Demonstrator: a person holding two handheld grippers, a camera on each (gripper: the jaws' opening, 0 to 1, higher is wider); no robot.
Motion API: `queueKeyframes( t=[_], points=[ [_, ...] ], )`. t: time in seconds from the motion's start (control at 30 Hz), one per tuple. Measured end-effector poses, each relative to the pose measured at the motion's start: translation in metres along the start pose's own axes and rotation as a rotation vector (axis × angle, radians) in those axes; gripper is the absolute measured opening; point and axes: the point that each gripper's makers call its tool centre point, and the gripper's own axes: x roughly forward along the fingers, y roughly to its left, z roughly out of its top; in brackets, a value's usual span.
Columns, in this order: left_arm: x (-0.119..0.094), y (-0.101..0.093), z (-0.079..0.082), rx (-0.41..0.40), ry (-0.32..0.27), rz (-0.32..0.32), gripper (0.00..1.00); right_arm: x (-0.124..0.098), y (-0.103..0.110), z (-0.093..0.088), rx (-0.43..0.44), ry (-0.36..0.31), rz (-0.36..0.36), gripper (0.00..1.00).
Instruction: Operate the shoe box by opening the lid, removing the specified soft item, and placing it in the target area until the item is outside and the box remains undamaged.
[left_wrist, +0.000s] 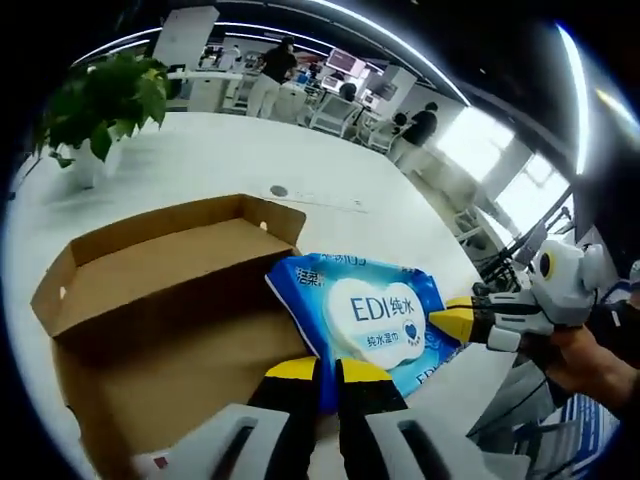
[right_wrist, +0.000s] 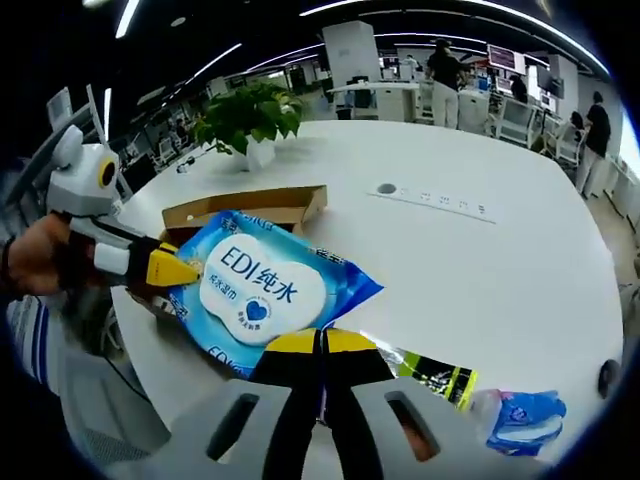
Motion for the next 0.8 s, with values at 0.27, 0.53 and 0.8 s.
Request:
queueKeyframes(
  t=[0.27,0.53,0.8],
  points=[
    [0.024,-0.034,-0.005,0.041,0.037,-0.046,0.05,-0.026,-0.027,-0.02,0.04,0.001,-0.048,0.0],
    [0.04,-0.054,-0.01,0.06,0.061,-0.069,0.05,-0.042,-0.046,-0.033,0.059,0.007,-0.076,0.0],
    [0.059,-0.072,-0.017,0.08,0.089,-0.087,0.05,-0.05,-0.068,-0.046,0.064,0.026,-0.091,0.0]
  ],
)
